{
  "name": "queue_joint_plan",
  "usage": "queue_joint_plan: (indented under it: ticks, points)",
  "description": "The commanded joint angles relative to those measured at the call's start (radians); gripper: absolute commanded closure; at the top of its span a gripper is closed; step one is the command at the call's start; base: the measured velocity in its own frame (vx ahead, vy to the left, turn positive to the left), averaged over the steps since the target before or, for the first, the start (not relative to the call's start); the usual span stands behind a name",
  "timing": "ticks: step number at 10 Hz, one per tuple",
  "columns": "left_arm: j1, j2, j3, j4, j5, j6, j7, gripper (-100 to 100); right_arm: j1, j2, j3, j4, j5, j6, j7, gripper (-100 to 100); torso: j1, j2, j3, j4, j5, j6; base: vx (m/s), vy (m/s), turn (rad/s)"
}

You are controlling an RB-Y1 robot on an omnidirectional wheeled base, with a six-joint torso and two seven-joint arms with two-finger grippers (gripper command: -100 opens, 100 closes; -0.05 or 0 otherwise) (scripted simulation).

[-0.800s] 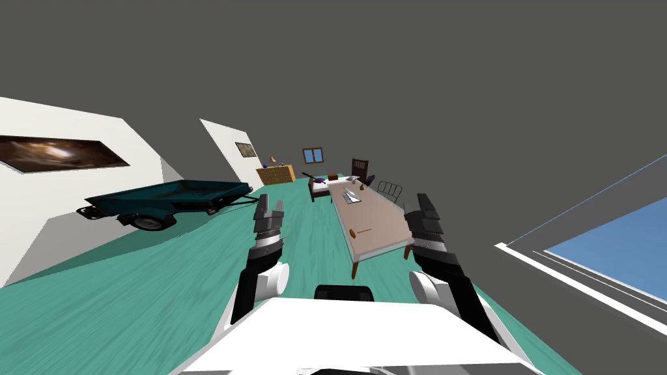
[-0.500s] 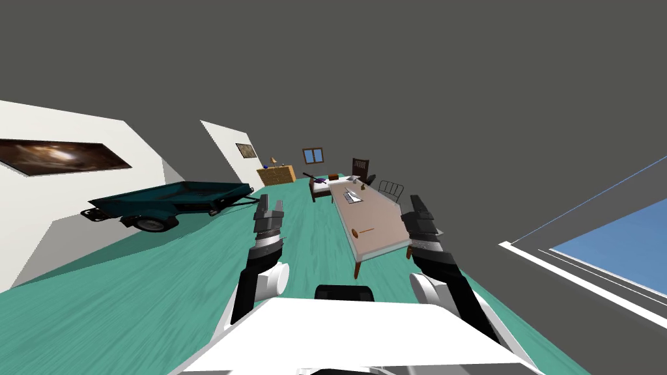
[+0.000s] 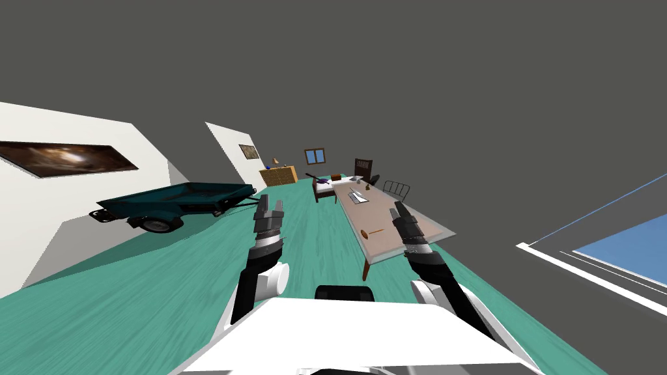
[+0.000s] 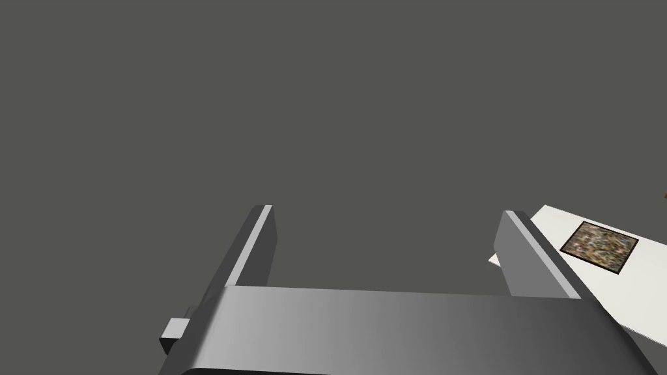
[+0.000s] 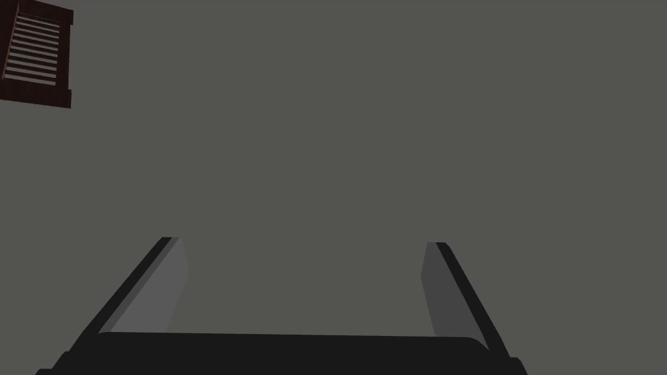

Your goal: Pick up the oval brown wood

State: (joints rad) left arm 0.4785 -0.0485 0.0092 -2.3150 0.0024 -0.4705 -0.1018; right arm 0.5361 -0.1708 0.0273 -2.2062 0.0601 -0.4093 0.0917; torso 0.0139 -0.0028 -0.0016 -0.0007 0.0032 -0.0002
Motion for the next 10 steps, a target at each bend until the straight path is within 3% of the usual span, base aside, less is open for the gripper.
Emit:
queue_joint_plan:
  ticks: [1,2,8,9,10]
  points:
    - [0.000,0.000,0.000,0.000,0.000,0.000,0.000,0,0.010,-0.034,0.048,0.038,0.027,-0.004,0.013,-100,0.000,0.000,0.000,0.000,0.000,0.000,0.050,0.213,0.020]
    - [0.000,0.000,0.000,0.000,0.000,0.000,0.000,0,0.010,-0.034,0.048,0.038,0.027,-0.004,0.013,-100,0.001,0.000,0.000,0.000,0.000,0.000,0.072,0.141,-0.003]
    - [0.000,0.000,0.000,0.000,0.000,0.000,0.000,0,0.049,-0.201,0.214,0.228,0.127,0.026,0.042,-100,-0.003,-0.010,-0.006,-0.002,-0.001,0.000,0.152,0.154,0.043]
    - [0.000,0.000,0.000,0.000,0.000,0.000,0.000,0,0.049,-0.201,0.217,0.239,0.127,0.026,0.042,-100,-0.003,-0.009,-0.005,-0.002,-0.001,0.000,0.121,0.099,0.007]
    - [0.000,0.000,0.000,0.000,0.000,0.000,0.000,0,0.057,-0.231,0.250,0.280,0.148,0.034,0.048,-100,-0.007,-0.006,-0.004,-0.002,-0.001,0.000,0.125,0.061,0.034]
